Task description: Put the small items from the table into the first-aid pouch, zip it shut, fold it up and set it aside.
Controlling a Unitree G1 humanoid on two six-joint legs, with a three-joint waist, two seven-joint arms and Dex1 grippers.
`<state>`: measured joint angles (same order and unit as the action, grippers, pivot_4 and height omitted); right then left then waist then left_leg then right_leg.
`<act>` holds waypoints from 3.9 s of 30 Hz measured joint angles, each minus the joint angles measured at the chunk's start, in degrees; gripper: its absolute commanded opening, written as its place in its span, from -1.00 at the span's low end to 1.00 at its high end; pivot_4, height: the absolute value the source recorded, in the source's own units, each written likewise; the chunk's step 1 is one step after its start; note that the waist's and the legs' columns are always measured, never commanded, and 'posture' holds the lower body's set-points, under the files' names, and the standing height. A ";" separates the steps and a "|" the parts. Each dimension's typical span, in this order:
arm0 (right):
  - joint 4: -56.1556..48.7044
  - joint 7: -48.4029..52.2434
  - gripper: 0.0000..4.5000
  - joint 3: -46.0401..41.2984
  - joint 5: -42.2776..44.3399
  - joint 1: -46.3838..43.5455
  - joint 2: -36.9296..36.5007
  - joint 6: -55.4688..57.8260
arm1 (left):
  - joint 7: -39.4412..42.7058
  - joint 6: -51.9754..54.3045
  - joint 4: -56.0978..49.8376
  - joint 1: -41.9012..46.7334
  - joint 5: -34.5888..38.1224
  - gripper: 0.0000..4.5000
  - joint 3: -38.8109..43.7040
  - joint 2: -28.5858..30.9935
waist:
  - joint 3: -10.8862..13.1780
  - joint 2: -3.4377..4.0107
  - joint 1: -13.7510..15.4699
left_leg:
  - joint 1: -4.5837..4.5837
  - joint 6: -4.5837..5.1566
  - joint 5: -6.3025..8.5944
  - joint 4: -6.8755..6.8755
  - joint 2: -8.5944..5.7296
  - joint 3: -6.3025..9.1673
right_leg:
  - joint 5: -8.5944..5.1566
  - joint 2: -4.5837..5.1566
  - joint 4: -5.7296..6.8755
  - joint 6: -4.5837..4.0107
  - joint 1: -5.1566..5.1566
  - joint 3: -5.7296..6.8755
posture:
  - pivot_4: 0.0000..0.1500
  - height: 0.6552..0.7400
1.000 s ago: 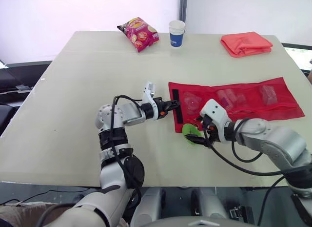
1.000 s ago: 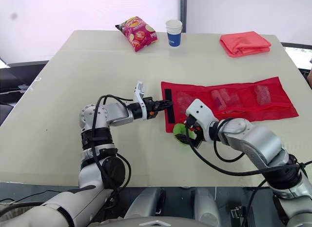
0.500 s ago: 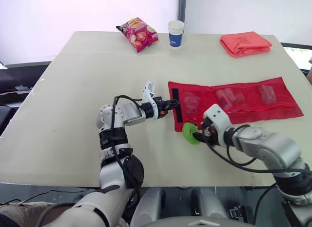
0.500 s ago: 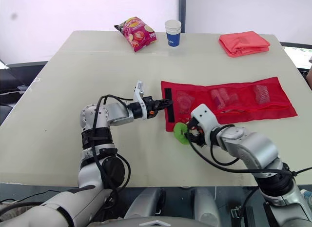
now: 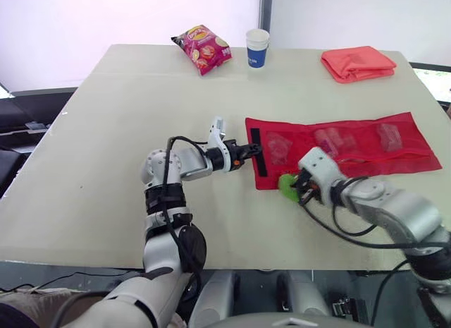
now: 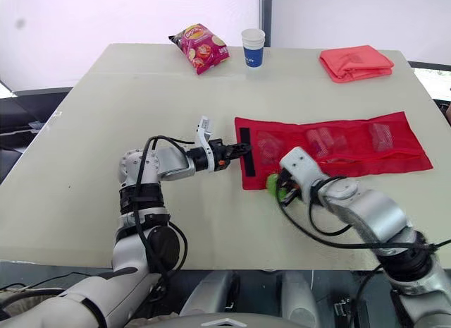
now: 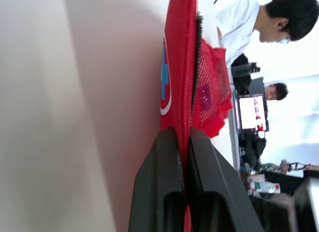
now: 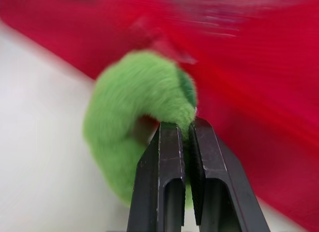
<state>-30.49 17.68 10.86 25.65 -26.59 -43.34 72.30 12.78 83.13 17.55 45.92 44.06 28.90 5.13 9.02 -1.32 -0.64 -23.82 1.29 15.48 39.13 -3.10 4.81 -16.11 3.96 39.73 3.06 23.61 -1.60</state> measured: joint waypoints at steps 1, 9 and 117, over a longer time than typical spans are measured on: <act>0.89 0.35 -0.98 -1.55 -1.03 -0.65 -2.14 -0.26 | 0.30 -0.01 -0.02 -0.60 0.00 -1.00 -0.22 0.71 | 0.00 0.00 -0.10 | 0.02 0.00 0.00 -0.04 0.01 0.00 | 0.00 -0.01 0.00 0.00 0.00 -0.01 | 1.00 1.00; 14.83 1.92 -0.98 -2.71 -8.95 -2.38 -10.96 -6.66 | 3.12 -1.39 0.21 -3.90 -0.22 -1.00 -1.09 7.72 | 0.00 0.00 -0.52 | 0.04 -0.02 -0.01 -0.09 0.18 -0.13 | 0.00 0.04 0.02 -0.01 0.07 -0.14 | 1.00 1.00; -8.35 -12.00 0.96 -35.30 25.27 16.47 2.01 0.75 | 39.48 -44.05 -37.52 -18.95 -2.26 0.76 -29.58 26.17 | 0.13 0.93 -1.89 | 0.65 0.44 0.19 -0.75 0.29 -0.60 | -0.10 -0.41 -0.18 0.16 -0.23 -0.76 | 1.00 1.00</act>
<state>-38.84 5.68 -24.44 50.92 -10.12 -41.33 73.05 52.25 39.08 -19.97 26.96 41.80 -0.68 31.30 9.15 -0.39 -2.52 -23.18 1.73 15.67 38.38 -2.82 4.21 -16.21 3.55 39.55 3.22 23.38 -2.36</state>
